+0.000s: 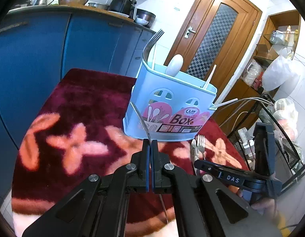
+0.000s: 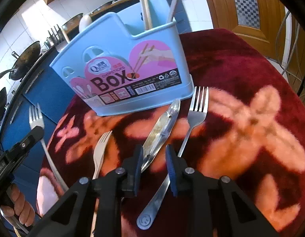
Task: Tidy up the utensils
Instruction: 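Grasp a silver fork with the left tool while the right tool grasps a silver knife, then carry the fork with the left tool while the right tool carries the knife above the holder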
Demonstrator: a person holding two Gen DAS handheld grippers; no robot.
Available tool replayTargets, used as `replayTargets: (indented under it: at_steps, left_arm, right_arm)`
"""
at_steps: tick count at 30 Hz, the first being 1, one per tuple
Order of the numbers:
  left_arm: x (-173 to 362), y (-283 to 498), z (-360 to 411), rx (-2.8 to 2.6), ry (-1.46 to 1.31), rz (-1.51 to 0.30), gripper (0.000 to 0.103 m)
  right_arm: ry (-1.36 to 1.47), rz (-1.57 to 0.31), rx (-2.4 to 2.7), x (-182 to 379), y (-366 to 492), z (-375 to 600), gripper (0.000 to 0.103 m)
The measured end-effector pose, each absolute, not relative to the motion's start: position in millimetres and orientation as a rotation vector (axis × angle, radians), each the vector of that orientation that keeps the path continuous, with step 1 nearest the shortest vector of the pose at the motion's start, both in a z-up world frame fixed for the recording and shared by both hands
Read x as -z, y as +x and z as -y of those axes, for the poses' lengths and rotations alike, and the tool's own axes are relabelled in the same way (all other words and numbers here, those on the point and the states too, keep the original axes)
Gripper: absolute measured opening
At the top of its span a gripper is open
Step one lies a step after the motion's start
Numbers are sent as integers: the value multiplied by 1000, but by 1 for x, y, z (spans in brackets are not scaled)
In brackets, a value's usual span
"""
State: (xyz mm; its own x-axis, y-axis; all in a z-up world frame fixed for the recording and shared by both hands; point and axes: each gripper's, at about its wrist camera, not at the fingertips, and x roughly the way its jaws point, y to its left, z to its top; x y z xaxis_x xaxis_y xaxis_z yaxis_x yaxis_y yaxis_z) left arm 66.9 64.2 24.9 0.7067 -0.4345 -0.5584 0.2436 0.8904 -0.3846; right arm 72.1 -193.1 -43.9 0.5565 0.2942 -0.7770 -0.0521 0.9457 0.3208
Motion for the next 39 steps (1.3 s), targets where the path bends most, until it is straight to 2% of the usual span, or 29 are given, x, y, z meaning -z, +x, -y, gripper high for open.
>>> replayTargets:
  at_steps: [7,10,17,28,39]
  left_arm:
    - [-25,69,-61,393,-284,-675,0]
    - [-24,70,-61,392,-290,-674,0]
    - [-31,65,-62,389,-293,-647,0]
    - [-66,46,-64,399,-293,-543,0]
    - [-107,55,-52,395,-250,-439,0]
  right_arm:
    - [257,-967,-216,52,94,188,26]
    - [266,-960,-211,53,97,191,17]
    - [323,-896,-233,41,79,201,8]
    - [291,-608,-250,-31,27,197,7]
    - [263,-386,-228,-91,30,209,7]
